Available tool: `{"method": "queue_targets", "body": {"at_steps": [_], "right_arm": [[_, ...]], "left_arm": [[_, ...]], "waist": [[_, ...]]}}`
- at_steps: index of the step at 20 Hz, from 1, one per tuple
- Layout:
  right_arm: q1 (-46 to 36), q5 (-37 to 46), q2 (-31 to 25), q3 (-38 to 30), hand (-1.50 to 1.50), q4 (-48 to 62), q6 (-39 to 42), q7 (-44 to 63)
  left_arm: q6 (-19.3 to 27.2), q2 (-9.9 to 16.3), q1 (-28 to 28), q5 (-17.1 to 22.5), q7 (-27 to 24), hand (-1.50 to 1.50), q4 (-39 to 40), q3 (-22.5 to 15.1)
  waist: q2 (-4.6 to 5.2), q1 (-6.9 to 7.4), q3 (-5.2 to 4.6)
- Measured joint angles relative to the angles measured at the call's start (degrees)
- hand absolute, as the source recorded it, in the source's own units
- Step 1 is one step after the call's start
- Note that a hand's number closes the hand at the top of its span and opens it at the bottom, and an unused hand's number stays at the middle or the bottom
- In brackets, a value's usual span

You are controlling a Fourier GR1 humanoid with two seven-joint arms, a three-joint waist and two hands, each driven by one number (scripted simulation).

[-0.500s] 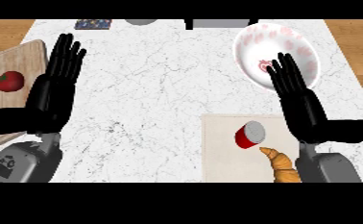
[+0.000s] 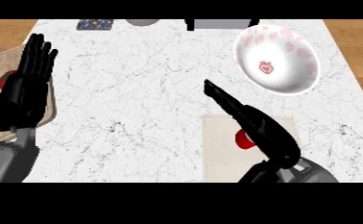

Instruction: Pick the can from the placemat and place it in the bowl

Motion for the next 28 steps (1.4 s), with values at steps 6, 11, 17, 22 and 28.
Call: {"method": "queue_targets", "body": {"at_steps": [6, 11, 17, 22, 28], "right_arm": [[12.0, 12.7, -6.7, 4.8, -1.50, -10.9, -1.3, -11.3], [15.8, 18.7, -15.1, 0.3, -1.50, -19.7, -1.1, -10.2], [15.5, 18.7, -25.8, -9.7, -1.50, -27.8, 4.1, 0.0], [13.9, 18.3, -35.7, -14.6, -1.50, -30.8, 12.7, 6.7], [11.0, 16.5, -43.3, -18.0, -1.50, -31.6, 23.0, 10.5]], "left_arm": [[-2.7, 1.5, 1.1, 1.0, -1.1, 0.00, 2.3, 3.4], [-3.9, 1.5, 1.4, 1.1, -1.8, 0.00, 3.2, 4.7], [-4.7, 0.9, 1.6, 0.7, -2.7, 0.00, 4.3, 5.2], [-5.6, 1.1, 1.1, 0.8, -2.4, 0.00, 4.4, 5.7], [-6.4, 0.4, -0.3, 0.0, -2.3, 0.00, 5.4, 6.0]], "waist": [[0.36, -1.41, 0.18], [0.44, -1.71, 0.18], [0.57, -1.73, 0.11], [0.63, -1.28, 0.09], [0.78, -0.80, 0.13]]}}
